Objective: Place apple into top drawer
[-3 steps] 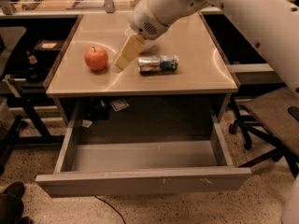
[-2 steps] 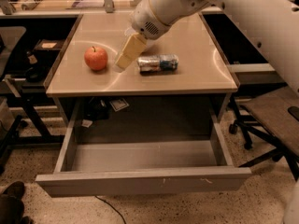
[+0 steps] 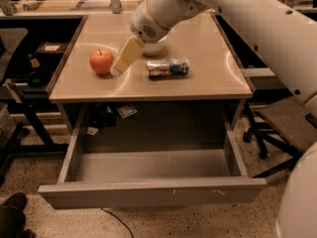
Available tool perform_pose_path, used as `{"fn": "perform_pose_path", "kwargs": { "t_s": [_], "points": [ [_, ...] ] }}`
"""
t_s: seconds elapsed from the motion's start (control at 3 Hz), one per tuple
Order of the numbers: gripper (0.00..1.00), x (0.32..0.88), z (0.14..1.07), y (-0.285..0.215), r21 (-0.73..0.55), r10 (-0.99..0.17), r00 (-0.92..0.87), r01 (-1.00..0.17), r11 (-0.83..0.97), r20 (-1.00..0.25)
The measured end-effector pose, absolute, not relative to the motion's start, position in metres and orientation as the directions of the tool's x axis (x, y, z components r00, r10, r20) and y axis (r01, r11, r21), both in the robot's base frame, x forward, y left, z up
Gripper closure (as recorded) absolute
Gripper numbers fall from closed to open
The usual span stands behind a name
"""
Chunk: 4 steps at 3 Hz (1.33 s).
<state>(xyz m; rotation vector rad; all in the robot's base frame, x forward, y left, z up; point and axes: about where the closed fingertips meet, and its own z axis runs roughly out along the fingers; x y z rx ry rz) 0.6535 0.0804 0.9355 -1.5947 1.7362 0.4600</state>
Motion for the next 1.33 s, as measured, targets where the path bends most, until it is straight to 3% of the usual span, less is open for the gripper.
{"fn": "perform_pose_path", "kwargs": {
  "t_s": [1.0, 1.33],
  "points": [
    [0.00, 0.722, 0.912, 0.142, -0.185, -0.676, 0.060, -0.976, 0.114, -0.734],
    [0.00, 0.721, 0.904, 0.149, -0.166, -0.669, 0.050, -0.980, 0.111, -0.742]
  ]
}}
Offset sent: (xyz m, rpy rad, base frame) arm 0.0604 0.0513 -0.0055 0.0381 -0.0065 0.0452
